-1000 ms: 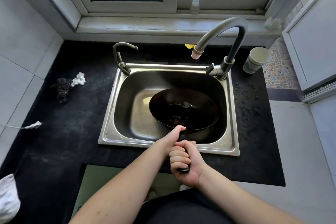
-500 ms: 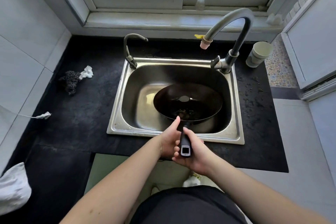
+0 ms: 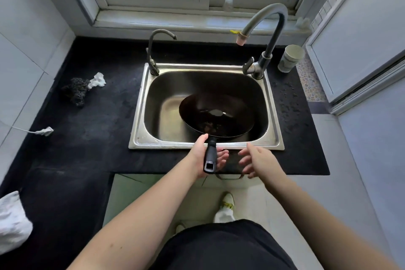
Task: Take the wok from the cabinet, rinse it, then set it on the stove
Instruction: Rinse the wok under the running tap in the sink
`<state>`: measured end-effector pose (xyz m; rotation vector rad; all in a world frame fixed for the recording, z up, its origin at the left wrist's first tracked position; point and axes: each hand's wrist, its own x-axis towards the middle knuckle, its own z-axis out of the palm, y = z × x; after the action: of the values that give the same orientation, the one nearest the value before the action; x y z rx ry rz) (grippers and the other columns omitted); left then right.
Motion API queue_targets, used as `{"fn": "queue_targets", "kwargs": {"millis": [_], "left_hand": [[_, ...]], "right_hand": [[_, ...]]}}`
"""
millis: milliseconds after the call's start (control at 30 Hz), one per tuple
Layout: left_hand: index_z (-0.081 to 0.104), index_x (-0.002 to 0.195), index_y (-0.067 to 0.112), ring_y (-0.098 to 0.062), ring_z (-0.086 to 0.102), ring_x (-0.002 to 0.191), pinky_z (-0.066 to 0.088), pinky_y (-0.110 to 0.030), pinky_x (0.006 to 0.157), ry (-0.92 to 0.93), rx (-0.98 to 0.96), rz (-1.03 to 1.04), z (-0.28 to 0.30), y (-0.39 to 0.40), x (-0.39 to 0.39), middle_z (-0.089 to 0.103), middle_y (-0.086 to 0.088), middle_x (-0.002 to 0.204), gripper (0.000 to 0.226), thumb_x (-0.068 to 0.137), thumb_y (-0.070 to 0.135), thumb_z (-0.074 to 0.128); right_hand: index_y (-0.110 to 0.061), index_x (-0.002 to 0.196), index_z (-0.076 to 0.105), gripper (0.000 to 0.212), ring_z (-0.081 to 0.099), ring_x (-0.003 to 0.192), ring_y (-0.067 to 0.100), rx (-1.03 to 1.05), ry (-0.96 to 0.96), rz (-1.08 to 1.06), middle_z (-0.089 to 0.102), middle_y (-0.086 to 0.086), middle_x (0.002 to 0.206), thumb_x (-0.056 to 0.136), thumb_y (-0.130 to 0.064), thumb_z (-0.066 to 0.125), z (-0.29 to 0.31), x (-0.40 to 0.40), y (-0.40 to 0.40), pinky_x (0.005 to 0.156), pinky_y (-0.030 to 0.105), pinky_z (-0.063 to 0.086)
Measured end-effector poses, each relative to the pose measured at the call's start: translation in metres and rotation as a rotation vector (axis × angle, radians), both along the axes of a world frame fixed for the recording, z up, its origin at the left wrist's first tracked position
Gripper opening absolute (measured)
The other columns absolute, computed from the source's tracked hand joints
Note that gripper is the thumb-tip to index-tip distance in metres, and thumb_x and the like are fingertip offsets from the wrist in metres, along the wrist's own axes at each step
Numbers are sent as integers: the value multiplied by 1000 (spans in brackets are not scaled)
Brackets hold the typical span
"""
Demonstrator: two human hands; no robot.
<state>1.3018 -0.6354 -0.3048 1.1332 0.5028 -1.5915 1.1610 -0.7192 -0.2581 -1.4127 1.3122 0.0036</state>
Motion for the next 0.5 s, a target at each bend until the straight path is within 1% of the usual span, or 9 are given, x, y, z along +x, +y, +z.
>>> {"fn": "queue_targets", "kwargs": {"millis": [33, 100, 167, 300, 400, 500], "left_hand": [[57, 97, 2, -16, 60, 47, 50, -20, 42, -29, 3, -25, -5, 1, 2, 64, -10, 69, 54, 92, 54, 43], [51, 82, 11, -6, 49, 37, 41, -14, 37, -54, -1, -127, -7, 4, 7, 53, 1, 54, 37, 95, 45, 44], [45, 73, 15, -2, 42, 33, 34, -13, 33, -80, 17, -213, -5, 6, 11, 43, 7, 48, 32, 97, 37, 44], [45, 72, 14, -1, 38, 31, 30, -11, 32, -144, 64, -296, -4, 11, 18, 40, 8, 46, 28, 98, 25, 48], [44, 71, 15, -1, 35, 30, 28, -11, 30, -143, 65, -337, -4, 13, 25, 39, 8, 44, 29, 98, 24, 48], [43, 71, 16, -2, 33, 30, 26, -11, 30, -127, 104, -347, -4, 17, 33, 38, 8, 45, 29, 98, 26, 48]], "right_hand": [[-5, 95, 65, 40, 58, 54, 18, -29, -4, 1, 66, 10, 77, 102, -31, 36, 3, -4, 2, 47, 26, 45], [-7, 96, 65, 32, 59, 56, 17, -54, -13, -13, 66, 10, 81, 101, -25, 40, 4, -10, 4, 50, 27, 47], [-7, 97, 65, 27, 59, 58, 18, -55, -36, -51, 66, 11, 82, 98, -21, 43, 5, -16, 7, 51, 27, 47], [-5, 98, 66, 24, 58, 58, 19, -57, -48, -84, 66, 11, 80, 96, -18, 46, 2, -23, 1, 49, 26, 46], [-7, 100, 66, 24, 57, 57, 18, -39, -63, -82, 65, 10, 81, 97, -20, 46, -4, -22, -14, 46, 24, 44], [-7, 104, 64, 24, 54, 56, 17, 21, -106, -84, 61, 11, 82, 99, -19, 45, -11, -15, -32, 43, 22, 40]]}}
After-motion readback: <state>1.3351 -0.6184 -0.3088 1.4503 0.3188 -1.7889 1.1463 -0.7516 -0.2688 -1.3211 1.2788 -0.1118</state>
